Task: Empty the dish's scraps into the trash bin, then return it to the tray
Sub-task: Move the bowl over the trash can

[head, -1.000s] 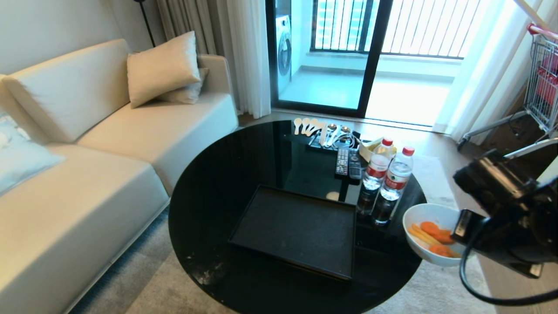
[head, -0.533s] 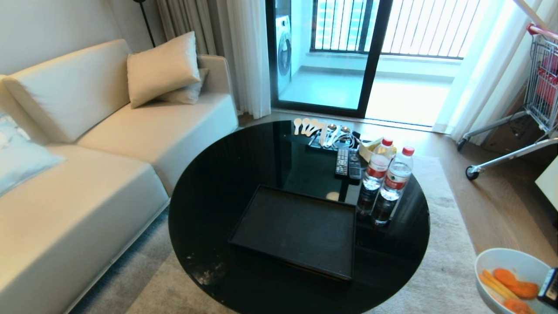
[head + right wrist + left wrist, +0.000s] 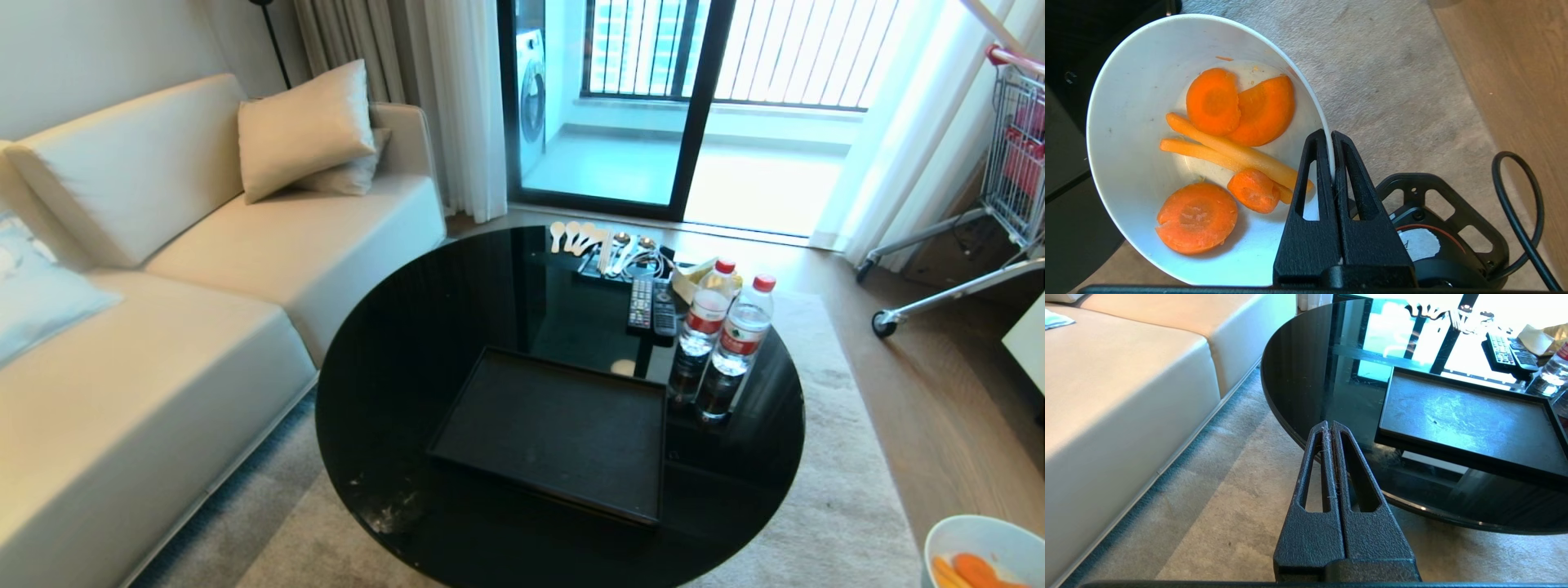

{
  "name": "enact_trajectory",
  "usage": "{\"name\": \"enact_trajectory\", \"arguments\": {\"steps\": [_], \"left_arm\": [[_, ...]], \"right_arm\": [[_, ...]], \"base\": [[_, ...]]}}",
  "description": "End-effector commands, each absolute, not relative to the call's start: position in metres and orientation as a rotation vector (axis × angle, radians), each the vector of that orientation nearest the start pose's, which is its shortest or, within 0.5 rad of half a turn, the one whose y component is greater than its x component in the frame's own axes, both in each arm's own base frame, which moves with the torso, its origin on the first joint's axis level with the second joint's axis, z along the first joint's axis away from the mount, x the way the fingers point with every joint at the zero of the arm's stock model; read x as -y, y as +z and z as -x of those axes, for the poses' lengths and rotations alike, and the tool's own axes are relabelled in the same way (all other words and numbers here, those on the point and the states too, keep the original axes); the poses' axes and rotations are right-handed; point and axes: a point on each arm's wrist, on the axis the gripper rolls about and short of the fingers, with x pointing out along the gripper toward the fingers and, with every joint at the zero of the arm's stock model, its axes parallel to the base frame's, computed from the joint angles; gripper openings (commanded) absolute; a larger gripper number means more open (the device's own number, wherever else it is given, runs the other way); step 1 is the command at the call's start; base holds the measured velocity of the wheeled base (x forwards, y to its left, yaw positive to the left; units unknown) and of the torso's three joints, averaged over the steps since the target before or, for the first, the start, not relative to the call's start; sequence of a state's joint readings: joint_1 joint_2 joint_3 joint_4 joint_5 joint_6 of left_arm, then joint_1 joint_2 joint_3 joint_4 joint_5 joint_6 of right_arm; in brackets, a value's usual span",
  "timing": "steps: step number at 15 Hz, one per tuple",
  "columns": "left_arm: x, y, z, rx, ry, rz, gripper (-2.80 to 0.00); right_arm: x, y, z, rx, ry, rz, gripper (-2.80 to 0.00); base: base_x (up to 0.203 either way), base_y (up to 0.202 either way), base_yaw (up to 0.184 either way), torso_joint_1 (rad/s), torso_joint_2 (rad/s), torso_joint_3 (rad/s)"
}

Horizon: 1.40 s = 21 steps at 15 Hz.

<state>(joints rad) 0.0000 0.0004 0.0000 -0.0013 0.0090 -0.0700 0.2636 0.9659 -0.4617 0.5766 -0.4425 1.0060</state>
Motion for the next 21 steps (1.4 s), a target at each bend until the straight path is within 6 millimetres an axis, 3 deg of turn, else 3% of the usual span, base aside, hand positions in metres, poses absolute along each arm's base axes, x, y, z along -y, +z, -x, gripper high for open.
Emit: {"name": "enact_trajectory", "arguments": {"steps": [1, 21], "left_arm": [[-0.0002, 0.0756, 0.0228, 0.002, 0.009, 0.071, -2.80], [-0.0002, 0.0756, 0.0228, 0.002, 0.009, 0.071, -2.80]], "right_arm": [[-0.0068, 0.1375, -0.0608, -0.818, -0.623, -0.556, -2.80], [-0.0056, 0.1329, -0.0561, -0.826, -0.625, -0.552, -2.80]], "base": [[0.000, 0.000, 0.000, 0.000, 0.00, 0.000], [-0.007, 0.000, 0.000, 0.000, 0.00, 0.000]]}}
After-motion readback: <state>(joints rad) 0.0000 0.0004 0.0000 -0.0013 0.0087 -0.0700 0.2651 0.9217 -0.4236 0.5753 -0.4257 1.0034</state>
